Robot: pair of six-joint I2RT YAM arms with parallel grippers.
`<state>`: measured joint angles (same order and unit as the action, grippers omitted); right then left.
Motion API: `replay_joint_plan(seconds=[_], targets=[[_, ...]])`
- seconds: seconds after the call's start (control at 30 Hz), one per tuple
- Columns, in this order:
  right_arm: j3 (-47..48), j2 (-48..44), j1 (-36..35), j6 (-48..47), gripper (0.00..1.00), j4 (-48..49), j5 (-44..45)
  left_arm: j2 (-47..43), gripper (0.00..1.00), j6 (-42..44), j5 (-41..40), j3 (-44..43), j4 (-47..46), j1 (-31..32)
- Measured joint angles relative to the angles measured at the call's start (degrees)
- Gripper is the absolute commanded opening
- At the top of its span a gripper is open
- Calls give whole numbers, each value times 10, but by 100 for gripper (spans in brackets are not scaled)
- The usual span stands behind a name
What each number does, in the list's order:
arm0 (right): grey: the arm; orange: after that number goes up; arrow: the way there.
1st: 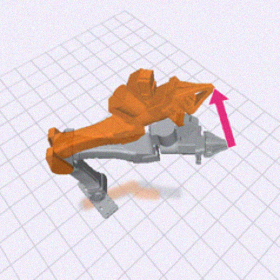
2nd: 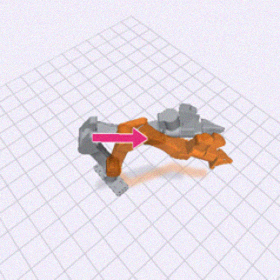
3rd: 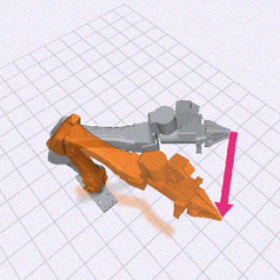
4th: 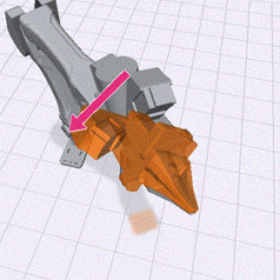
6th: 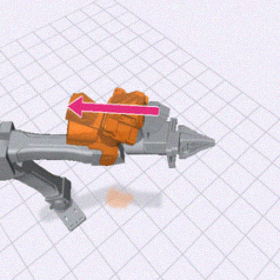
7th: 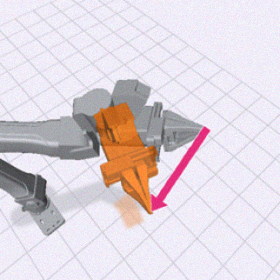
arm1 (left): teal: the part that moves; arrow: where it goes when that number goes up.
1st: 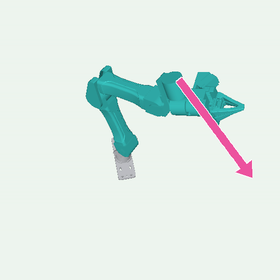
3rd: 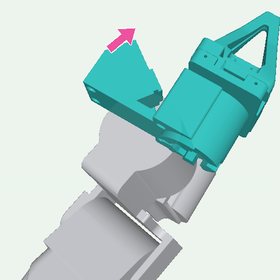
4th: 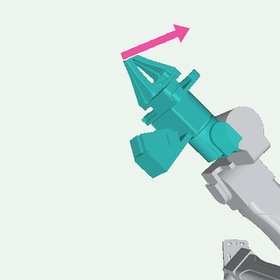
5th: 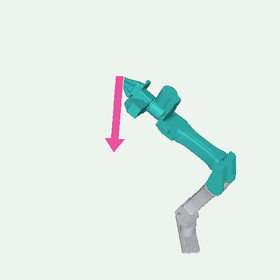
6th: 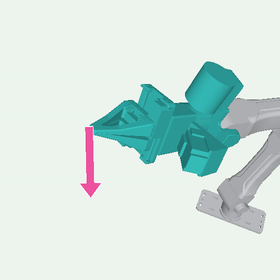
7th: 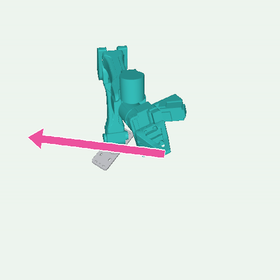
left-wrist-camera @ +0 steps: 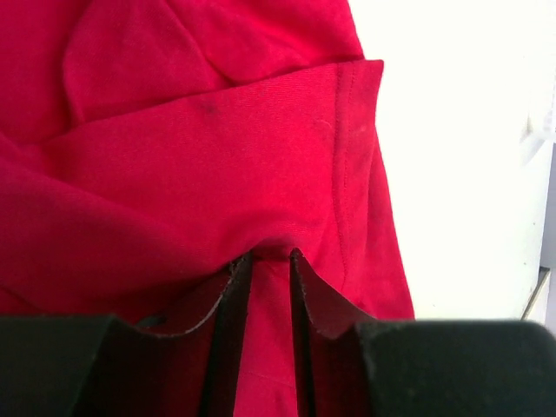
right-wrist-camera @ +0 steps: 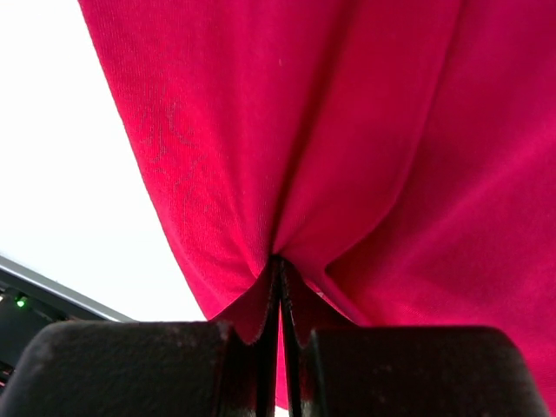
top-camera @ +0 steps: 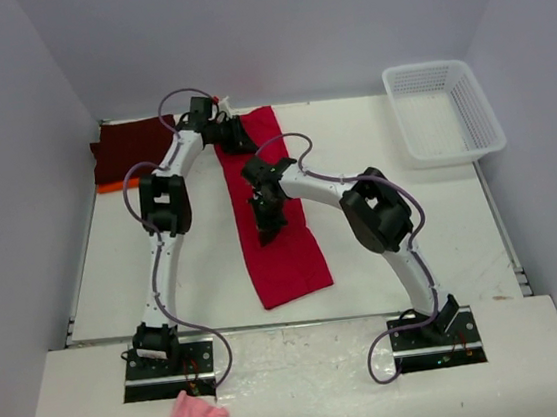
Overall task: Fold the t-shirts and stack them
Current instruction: Rotate the tshirt 90 degrees
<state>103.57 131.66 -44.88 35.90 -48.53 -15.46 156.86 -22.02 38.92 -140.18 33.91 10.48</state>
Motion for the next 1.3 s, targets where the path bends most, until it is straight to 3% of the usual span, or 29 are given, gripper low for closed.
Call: replay_joint_plan(seconds=[0.07, 0.33, 0.53, 0.9, 0.97, 1.03, 1.07, 1.13, 1.17, 1.3], targets=[[-13, -8, 3, -6, 0, 13, 1, 0, 32, 0, 4, 0, -5, -5], [-53, -36, -2, -38, 0, 63, 21, -38, 67, 1, 5, 57, -48, -5], [-56, -44, -8, -56, 1, 66, 42, -75, 80, 3, -39, 89, -61, -7], [-60, -177, -36, -70, 34, 11, 120, -190, 92, 1, -79, 89, -38, 12], [-53, -210, -36, -68, 47, 0, 135, -217, 92, 1, -83, 83, -26, 19], [-53, -239, -36, -69, 44, -8, 151, -243, 86, 1, -92, 81, -12, 27], [-57, -253, -34, -70, 35, -12, 161, -254, 73, 1, -98, 81, -3, 31], [-83, -280, -30, -69, 0, -14, 176, -279, 34, 1, -116, 96, 10, 38], [-101, -291, -28, -68, 0, -16, 181, -291, 0, -1, -125, 110, 18, 41], [-210, -324, -9, -58, 0, -5, 191, -328, 0, 6, -161, 192, 34, 55]])
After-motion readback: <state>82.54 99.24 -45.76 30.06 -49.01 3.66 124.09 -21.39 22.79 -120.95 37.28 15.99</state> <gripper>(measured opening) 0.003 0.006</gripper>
